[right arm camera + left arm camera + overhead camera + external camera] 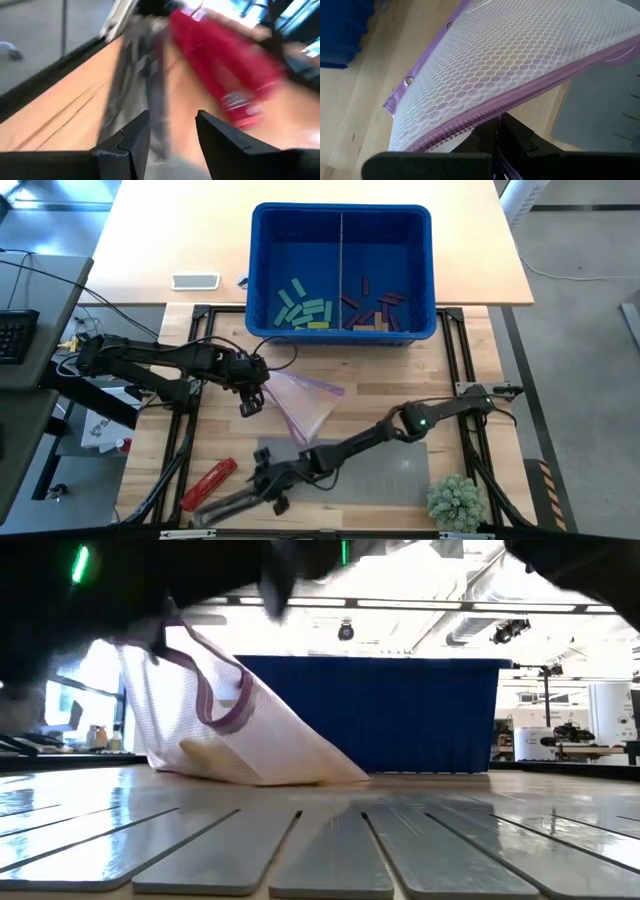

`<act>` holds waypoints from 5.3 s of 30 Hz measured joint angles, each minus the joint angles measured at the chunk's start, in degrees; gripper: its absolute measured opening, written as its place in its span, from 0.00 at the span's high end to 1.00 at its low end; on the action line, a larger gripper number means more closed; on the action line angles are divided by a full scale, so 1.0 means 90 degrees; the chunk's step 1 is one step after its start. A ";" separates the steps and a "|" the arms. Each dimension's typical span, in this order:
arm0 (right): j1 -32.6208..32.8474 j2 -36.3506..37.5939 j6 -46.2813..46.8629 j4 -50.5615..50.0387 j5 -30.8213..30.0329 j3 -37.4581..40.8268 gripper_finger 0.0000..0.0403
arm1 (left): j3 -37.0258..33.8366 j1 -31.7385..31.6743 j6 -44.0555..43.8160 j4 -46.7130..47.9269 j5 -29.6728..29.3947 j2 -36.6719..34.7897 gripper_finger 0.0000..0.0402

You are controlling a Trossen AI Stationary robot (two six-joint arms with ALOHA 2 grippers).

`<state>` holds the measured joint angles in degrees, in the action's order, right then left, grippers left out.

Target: Sort blocks

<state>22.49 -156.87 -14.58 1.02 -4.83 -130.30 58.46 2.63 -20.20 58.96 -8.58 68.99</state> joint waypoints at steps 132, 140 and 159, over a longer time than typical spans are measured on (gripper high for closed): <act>-0.2838 0.3202 0.4583 -0.7920 0.0227 0.0190 1.00 | 0.0002 0.1449 -0.2332 -0.3275 -0.3097 0.1715 0.55; -0.2824 0.3197 0.4142 -0.8145 0.0545 0.0187 1.00 | 0.0002 0.1370 -0.2116 -0.2468 -0.3046 0.1826 0.55; -0.2296 0.3412 0.2770 -0.8307 0.0691 0.0187 0.88 | 0.0002 0.0822 -0.2056 -0.1562 -0.2391 0.1313 1.00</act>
<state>1.83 -126.16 10.35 -73.74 1.39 -128.62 58.48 10.04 -38.71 44.90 -30.09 80.81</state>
